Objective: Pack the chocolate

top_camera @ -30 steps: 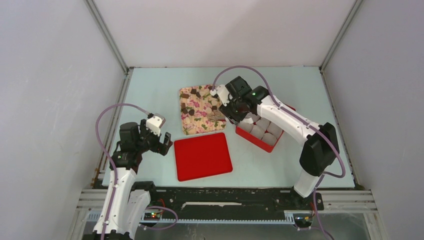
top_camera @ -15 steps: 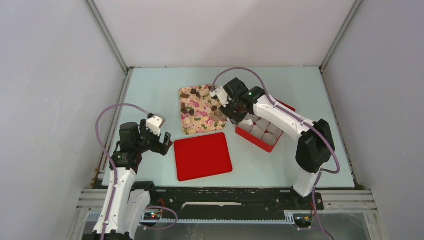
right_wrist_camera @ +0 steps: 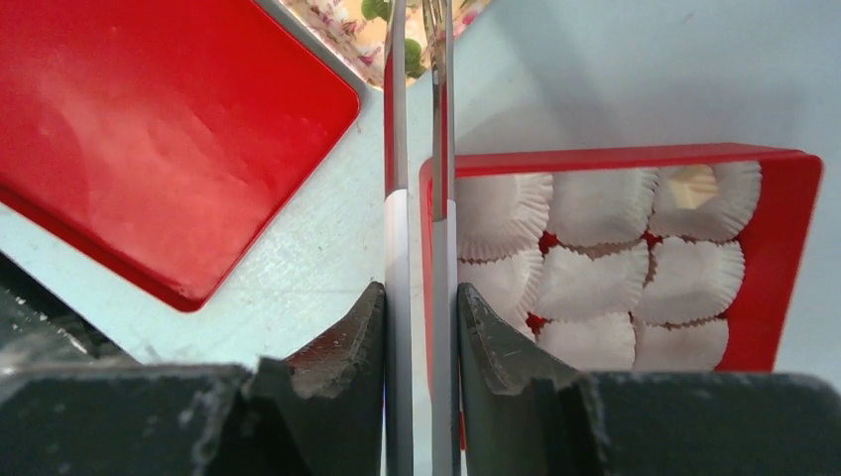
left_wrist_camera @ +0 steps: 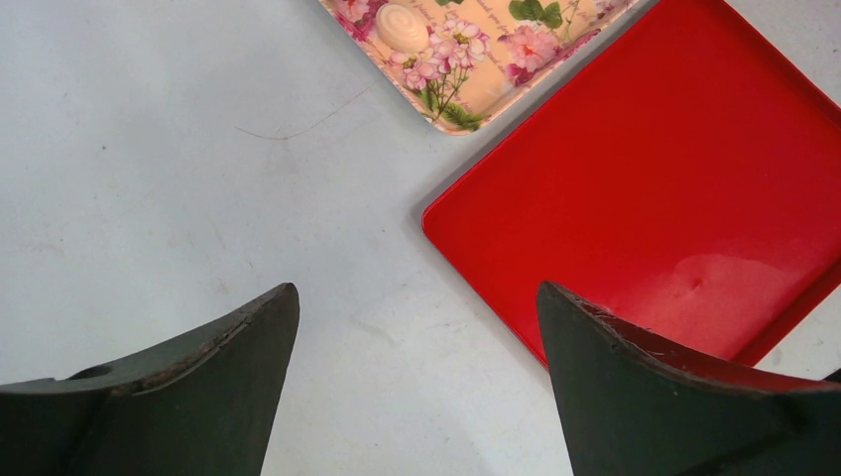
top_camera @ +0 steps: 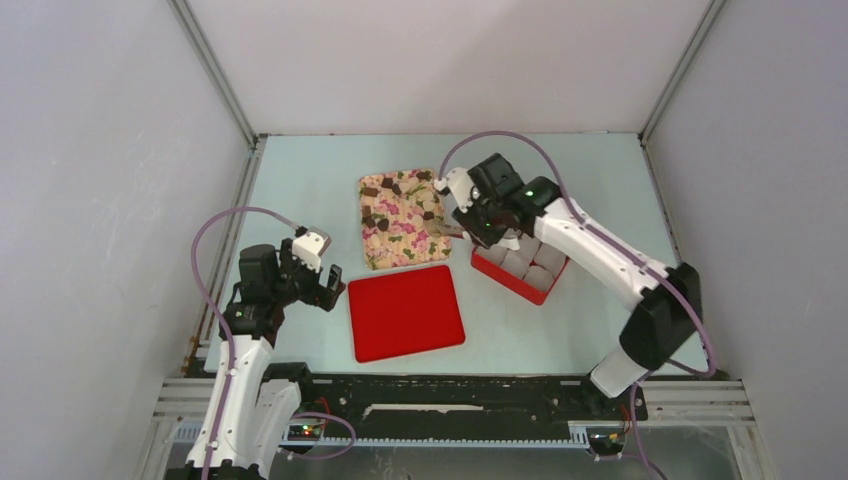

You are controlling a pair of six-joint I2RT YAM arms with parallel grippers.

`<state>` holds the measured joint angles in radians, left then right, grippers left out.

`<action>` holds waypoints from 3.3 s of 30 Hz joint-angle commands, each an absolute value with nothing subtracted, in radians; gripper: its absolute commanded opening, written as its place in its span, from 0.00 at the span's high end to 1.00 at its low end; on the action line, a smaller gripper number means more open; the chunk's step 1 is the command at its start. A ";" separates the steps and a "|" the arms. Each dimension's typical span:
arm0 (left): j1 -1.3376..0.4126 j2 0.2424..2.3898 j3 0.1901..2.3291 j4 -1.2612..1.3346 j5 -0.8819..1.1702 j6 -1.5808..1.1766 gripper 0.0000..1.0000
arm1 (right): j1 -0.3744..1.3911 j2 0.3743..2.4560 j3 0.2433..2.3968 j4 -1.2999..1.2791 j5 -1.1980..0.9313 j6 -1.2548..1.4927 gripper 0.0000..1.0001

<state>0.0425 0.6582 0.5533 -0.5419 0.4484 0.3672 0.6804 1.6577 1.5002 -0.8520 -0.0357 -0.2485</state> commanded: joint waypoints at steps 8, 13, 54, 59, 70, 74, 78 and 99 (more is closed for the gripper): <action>0.050 0.662 0.557 -0.526 0.469 0.371 0.07 | 0.453 1.317 1.374 -0.878 -0.002 -0.403 0.88; 0.049 0.661 0.558 -0.531 0.476 0.370 0.07 | 0.331 1.246 1.294 -0.876 0.103 -0.510 0.87; 0.053 0.638 0.549 -0.527 0.482 0.371 0.07 | 0.270 1.395 1.150 -0.706 0.271 -0.565 0.77; 0.053 0.637 0.549 -0.527 0.483 0.368 0.07 | 0.270 1.389 1.150 -0.727 0.261 -0.554 0.76; 0.053 0.631 0.548 -0.528 0.486 0.369 0.07 | 0.289 1.351 1.152 -0.716 0.280 -0.535 0.62; 0.053 0.630 0.548 -0.526 0.488 0.367 0.07 | 0.335 1.317 1.152 -0.700 0.327 -0.548 0.60; 0.053 0.630 0.547 -0.524 0.487 0.368 0.07 | 0.412 1.280 1.166 -0.680 0.341 -0.542 0.61; 0.077 0.600 0.550 -0.527 0.441 0.367 0.07 | 0.595 1.713 1.568 -0.654 -0.242 -0.244 0.66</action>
<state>0.0578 0.6235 0.5522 -0.5419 0.4526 0.3668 0.5896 1.6375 1.4147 -0.6621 -0.1318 -0.3397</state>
